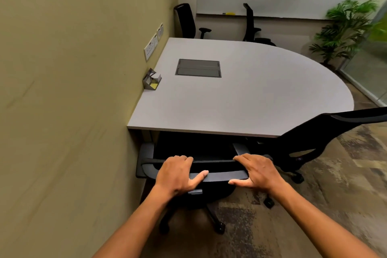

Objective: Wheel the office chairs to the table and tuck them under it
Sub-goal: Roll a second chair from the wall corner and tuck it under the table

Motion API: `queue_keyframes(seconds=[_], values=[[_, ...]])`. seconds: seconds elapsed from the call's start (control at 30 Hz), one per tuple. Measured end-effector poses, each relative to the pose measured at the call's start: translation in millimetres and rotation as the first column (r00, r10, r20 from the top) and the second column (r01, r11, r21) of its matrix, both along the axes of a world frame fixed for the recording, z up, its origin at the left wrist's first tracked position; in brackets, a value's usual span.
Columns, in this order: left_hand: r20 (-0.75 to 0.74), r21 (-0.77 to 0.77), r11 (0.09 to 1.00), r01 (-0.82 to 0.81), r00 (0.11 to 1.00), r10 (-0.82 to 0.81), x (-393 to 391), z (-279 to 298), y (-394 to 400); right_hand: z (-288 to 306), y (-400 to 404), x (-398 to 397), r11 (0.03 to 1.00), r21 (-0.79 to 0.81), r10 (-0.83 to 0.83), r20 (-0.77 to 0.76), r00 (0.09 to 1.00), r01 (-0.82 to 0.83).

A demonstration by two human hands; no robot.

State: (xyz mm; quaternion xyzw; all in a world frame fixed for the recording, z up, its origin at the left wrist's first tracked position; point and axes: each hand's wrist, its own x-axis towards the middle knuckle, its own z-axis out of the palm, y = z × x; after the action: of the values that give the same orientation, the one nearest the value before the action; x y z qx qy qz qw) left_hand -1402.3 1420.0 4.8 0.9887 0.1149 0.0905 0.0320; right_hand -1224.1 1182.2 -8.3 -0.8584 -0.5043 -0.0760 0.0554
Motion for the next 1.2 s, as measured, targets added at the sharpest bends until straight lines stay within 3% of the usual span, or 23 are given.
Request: queue_keyframes(seconds=[0.17, 0.37, 0.63, 1.07, 1.2], values=[[-0.008, -0.037, 0.997, 0.067, 0.998, -0.067, -10, -10, 4, 1, 1, -14, 0.995, -0.058, -0.076, 0.018, 0.997, 0.077], [-0.004, -0.079, 0.987, 0.138, 0.990, -0.139, -20, -10, -9, 2, -27, -42, 0.991, 0.098, -0.103, 0.107, 0.989, 0.092], [-0.043, -0.024, 0.983, 0.182, 0.982, -0.183, -38, -7, -38, -7, -66, -76, 0.984, 0.100, -0.155, 0.094, 0.983, 0.146], [-0.033, -0.027, 0.996, 0.089, 0.995, -0.090, -20, -7, -21, 13, -39, -58, 0.988, 0.081, -0.141, 0.084, 0.986, 0.135], [-0.044, -0.028, 0.991, 0.132, 0.990, -0.133, 7, -6, -21, 13, -42, -41, 0.982, 0.057, -0.186, 0.072, 0.980, 0.182]])
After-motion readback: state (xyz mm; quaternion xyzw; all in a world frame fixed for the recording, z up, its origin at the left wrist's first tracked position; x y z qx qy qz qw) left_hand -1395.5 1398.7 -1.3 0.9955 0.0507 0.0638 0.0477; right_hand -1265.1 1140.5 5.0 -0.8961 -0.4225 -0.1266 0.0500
